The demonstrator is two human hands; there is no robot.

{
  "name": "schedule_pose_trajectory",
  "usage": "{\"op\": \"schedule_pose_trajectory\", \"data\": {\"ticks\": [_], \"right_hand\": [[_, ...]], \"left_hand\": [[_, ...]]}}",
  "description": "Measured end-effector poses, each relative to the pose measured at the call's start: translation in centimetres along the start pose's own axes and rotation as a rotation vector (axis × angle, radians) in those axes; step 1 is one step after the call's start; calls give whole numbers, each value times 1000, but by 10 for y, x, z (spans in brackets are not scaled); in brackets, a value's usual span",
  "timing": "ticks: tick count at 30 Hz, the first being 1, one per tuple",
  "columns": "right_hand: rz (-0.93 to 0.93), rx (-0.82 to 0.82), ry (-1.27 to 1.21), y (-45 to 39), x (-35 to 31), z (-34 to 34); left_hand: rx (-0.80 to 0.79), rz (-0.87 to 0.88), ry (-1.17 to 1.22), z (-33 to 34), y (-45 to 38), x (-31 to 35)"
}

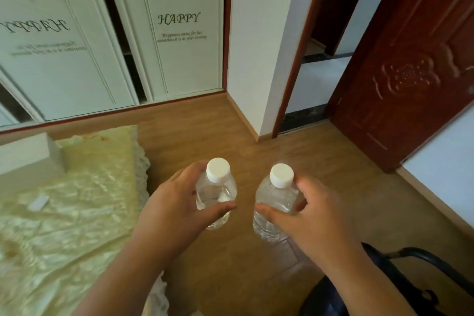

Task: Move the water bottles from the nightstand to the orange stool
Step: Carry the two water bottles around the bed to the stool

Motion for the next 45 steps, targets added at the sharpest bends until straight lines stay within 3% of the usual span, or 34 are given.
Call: {"op": "schedule_pose_trajectory", "data": {"ticks": [11, 24, 45], "right_hand": [[-100, -36, -57, -70, -71, 64], [-156, -162, -89, -152, -90, 115], [-340, -227, -55, -403, -98, 107]], "left_hand": [[67, -37, -33, -62, -38, -68], [102, -177, -60, -84, -81, -119], [320, -274, -56, -93, -285, -114]]}}
Point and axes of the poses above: each hand's wrist, its own y-axis away from the middle knuckle, its own z-axis out of the palm, x = y × z, the point moved 10 cm from there along -y, towards the middle knuckle, and after that the axes turned 2 degrees about y, right-handed, at the moved point
